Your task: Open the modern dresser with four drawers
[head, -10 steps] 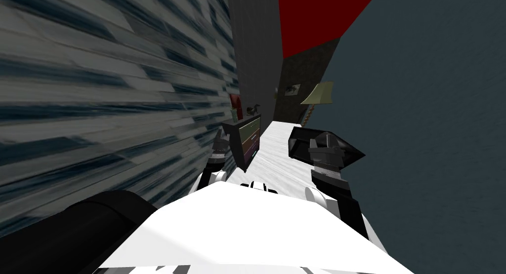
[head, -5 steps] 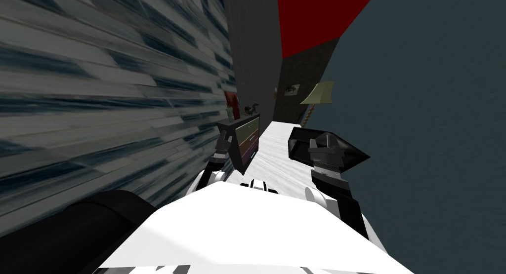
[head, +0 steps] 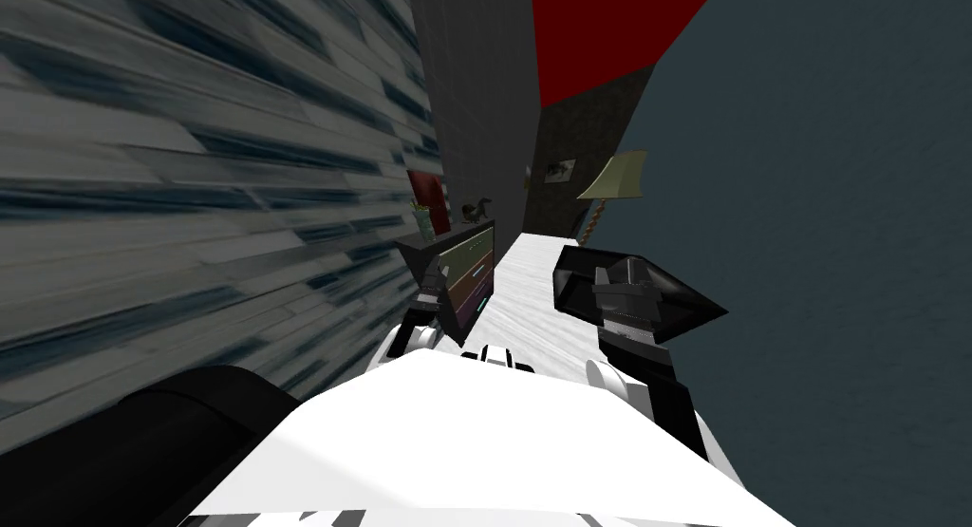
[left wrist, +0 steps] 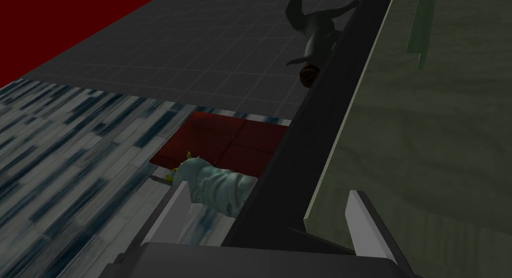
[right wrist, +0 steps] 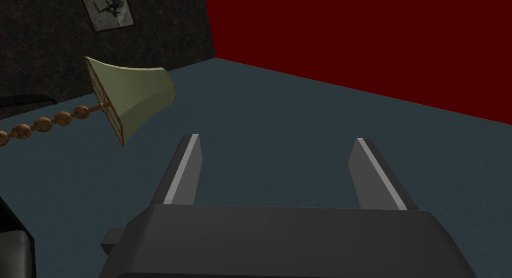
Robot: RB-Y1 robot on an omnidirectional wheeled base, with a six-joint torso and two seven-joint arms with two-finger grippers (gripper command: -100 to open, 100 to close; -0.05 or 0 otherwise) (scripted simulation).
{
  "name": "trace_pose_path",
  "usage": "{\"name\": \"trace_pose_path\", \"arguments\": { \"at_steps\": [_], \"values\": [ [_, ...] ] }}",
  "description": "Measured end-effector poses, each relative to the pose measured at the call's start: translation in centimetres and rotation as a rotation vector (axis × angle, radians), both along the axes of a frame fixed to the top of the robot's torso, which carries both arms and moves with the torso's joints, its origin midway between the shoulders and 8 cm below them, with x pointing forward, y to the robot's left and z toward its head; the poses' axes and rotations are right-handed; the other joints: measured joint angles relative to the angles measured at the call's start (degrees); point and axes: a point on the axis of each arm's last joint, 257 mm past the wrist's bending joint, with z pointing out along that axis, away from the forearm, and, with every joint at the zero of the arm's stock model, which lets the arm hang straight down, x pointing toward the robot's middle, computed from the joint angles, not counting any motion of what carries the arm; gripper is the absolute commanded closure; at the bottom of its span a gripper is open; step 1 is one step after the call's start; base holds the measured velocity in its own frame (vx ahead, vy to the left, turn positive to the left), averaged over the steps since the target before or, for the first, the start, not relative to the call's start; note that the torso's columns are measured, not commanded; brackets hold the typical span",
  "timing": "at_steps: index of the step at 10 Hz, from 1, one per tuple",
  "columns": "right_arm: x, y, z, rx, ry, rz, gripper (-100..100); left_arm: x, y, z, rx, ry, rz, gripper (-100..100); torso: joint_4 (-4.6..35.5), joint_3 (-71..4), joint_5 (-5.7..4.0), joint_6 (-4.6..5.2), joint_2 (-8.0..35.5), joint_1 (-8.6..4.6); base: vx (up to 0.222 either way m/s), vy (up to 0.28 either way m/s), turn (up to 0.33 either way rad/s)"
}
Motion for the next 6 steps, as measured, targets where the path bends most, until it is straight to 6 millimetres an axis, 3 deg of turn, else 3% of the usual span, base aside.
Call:
{"name": "trace_pose_path", "arguments": {
  "at_steps": [6],
  "values": [
    [0.0, 0.0, 0.0, 0.000, 0.000, 0.000, 0, 2.4, 1.3, -4.7, 0.014, 0.136, 0.018, -100, -0.01, -0.01, 0.00, 0.00, 0.00, 0.00, 0.175, -0.047, -0.019]
  ]
}}
